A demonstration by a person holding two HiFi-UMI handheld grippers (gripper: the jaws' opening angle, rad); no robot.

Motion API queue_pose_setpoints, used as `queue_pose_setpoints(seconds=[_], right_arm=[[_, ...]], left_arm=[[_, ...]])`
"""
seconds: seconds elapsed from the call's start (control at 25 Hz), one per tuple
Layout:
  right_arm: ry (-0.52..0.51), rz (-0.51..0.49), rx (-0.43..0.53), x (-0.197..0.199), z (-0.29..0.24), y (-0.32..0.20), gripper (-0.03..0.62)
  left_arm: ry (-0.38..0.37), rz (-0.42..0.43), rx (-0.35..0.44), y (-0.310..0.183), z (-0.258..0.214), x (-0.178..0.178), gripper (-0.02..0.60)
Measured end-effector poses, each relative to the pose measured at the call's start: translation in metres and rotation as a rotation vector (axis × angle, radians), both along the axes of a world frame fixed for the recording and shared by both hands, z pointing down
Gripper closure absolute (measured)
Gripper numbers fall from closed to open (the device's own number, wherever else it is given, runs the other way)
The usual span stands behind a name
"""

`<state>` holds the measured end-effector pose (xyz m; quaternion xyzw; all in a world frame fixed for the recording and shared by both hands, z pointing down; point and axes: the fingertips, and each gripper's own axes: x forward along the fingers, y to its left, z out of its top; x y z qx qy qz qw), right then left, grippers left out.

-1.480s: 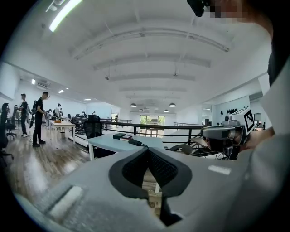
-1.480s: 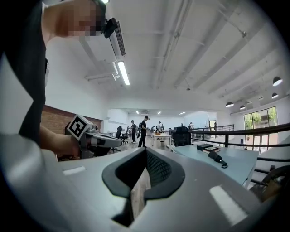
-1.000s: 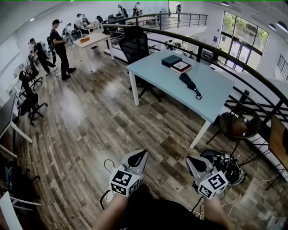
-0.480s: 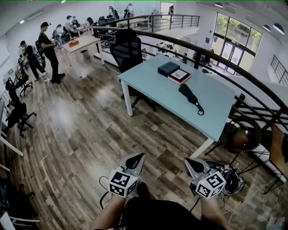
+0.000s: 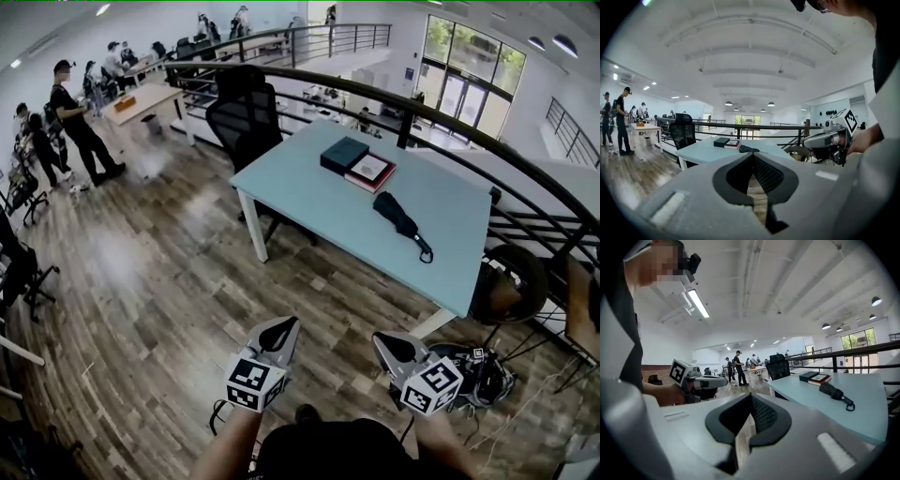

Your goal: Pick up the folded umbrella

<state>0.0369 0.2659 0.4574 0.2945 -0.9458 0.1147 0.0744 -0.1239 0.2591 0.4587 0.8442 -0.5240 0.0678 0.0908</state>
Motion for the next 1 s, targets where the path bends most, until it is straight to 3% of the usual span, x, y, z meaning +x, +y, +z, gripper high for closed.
queue_pose_setpoints(seconds=[0.48, 1.0], right_arm=[[-0.017, 0.008, -0.080, -0.022, 0.030, -0.079, 0.594], [-0.059, -0.033, -0.084, -0.002, 0.030, -0.282, 0.594]], left_arm=[[-0.007, 0.026, -0.075, -0.078, 0.025, -0.017, 0.575], [-0.029, 0.006, -0.103, -0.263, 0.013, 0.009, 0.574]])
